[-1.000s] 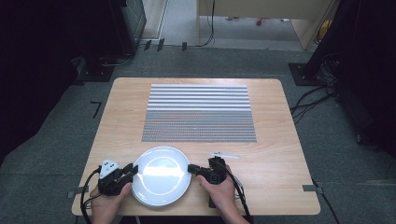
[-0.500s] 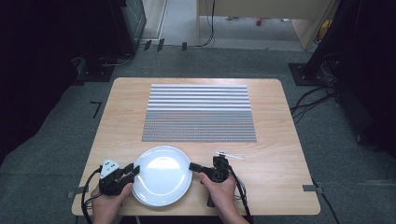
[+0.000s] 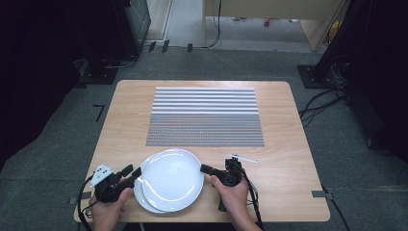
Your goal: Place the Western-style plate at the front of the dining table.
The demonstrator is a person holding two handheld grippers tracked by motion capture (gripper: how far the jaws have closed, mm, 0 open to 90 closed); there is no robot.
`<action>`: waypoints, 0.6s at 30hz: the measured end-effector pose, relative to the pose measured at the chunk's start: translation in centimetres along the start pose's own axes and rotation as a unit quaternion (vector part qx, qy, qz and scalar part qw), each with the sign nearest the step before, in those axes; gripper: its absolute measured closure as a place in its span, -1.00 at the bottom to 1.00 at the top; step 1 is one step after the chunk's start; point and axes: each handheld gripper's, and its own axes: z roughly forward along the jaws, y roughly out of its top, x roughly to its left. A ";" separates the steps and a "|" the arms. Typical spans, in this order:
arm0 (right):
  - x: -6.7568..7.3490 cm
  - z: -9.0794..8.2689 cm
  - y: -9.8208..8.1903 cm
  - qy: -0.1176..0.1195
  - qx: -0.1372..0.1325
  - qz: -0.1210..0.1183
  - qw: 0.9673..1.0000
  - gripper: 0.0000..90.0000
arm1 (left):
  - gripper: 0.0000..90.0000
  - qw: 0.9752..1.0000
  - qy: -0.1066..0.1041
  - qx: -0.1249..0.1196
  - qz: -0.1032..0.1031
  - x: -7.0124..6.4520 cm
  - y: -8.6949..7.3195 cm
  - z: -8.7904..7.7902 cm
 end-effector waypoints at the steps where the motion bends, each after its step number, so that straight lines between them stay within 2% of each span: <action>1: 0.0 -0.1 0.0 -0.002 -0.002 -0.002 1.000 0.95 | 0.29 1.000 -0.007 0.010 0.005 -0.3 -0.1 0.3; 2: 0.0 -0.3 0.1 -0.005 -0.004 -0.006 1.000 0.95 | 0.29 1.000 -0.007 0.010 0.005 -0.3 -0.1 0.3; 3: 0.0 -0.4 0.2 -0.007 -0.006 -0.010 1.000 0.95 | 0.30 1.000 -0.016 0.023 0.008 -0.5 -0.2 0.5; 10: 0.1 -1.1 0.8 -0.017 -0.012 -0.026 0.999 0.95 | 0.31 0.997 -0.036 0.069 0.017 -1.1 -0.6 1.6; 18: -0.1 -1.1 0.9 -0.028 -0.003 -0.054 0.998 0.91 | 0.34 0.993 -0.033 0.109 0.035 -1.6 -1.0 2.5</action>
